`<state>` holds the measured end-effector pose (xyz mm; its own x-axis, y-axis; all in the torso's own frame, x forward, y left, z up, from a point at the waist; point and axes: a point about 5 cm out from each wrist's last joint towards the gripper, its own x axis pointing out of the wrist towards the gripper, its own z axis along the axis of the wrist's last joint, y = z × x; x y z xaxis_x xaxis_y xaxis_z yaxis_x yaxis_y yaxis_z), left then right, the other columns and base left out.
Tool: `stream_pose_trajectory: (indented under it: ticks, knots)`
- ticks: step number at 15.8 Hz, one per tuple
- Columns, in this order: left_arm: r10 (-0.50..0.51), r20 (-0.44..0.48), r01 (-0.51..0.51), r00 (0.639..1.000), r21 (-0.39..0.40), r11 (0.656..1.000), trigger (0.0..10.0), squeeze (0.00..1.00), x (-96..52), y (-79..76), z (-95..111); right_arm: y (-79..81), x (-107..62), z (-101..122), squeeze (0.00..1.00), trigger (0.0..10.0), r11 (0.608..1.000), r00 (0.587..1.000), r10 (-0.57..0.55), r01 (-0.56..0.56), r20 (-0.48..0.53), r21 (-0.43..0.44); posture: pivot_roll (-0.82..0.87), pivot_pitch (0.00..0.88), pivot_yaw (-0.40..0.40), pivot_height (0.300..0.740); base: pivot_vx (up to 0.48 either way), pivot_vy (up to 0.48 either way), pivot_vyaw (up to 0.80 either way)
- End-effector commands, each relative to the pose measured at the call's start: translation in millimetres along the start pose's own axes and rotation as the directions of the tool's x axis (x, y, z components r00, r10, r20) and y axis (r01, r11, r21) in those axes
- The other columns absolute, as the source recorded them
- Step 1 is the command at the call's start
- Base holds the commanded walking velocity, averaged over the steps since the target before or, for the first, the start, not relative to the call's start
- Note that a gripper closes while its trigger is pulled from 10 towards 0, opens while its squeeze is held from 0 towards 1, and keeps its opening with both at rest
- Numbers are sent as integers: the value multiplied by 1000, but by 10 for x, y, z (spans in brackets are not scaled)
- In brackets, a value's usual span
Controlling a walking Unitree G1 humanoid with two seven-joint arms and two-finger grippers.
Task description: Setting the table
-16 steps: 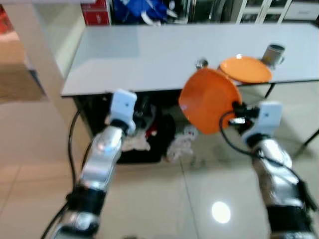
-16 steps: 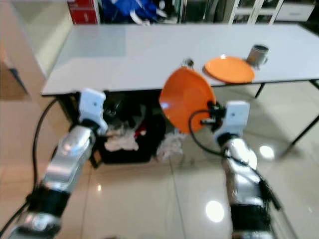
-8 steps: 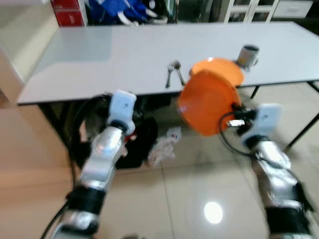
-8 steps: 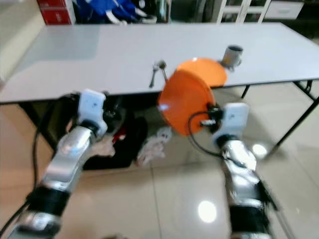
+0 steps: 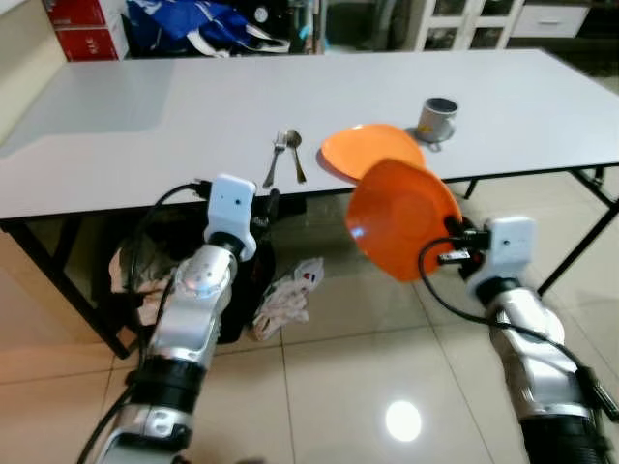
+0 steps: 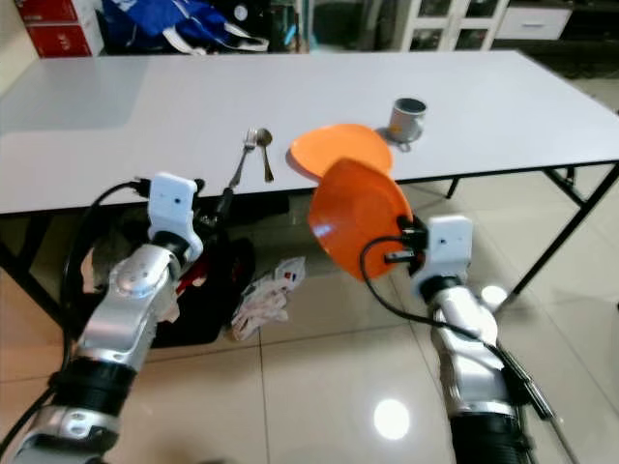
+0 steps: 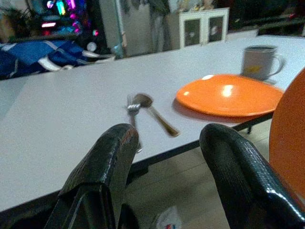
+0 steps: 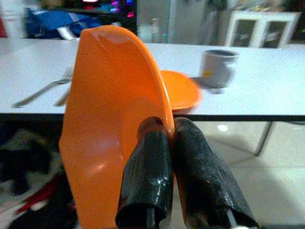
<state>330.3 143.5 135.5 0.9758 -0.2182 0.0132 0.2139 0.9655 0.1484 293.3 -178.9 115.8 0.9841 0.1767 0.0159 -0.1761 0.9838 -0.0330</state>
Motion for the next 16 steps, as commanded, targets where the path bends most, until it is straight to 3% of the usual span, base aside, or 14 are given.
stream_pose_trajectory:
  ticks: [1,3,5,6,10,16]
  knots:
    - [-22,16,22,1000,8,1000,10000,0,29,-34,58,39,-9,132,0,0,999,997,29,-27,66,-29,19,0,6,740,368,-304,0]
    - [-51,35,50,998,24,998,10000,0,14,-79,81,98,-36,116,0,0,998,996,58,-56,65,-38,19,0,5,740,321,-279,0]
    - [-54,56,53,997,15,998,10000,0,-8,-110,109,213,-121,92,0,0,980,987,148,-138,66,-141,20,0,3,740,0,0,0]
    - [-60,59,59,996,13,998,10000,0,-11,-123,118,233,-148,99,0,0,977,985,158,-146,74,-153,21,0,1,740,0,0,0]
    - [-68,91,68,993,3,998,10000,0,-18,-142,191,288,-225,255,0,0,984,974,157,-141,163,-107,15,0,4,740,428,0,0]
    - [-78,92,77,993,11,997,10000,0,12,-171,213,269,-158,278,0,0,985,975,149,-132,164,-109,11,0,7,740,471,0,0]
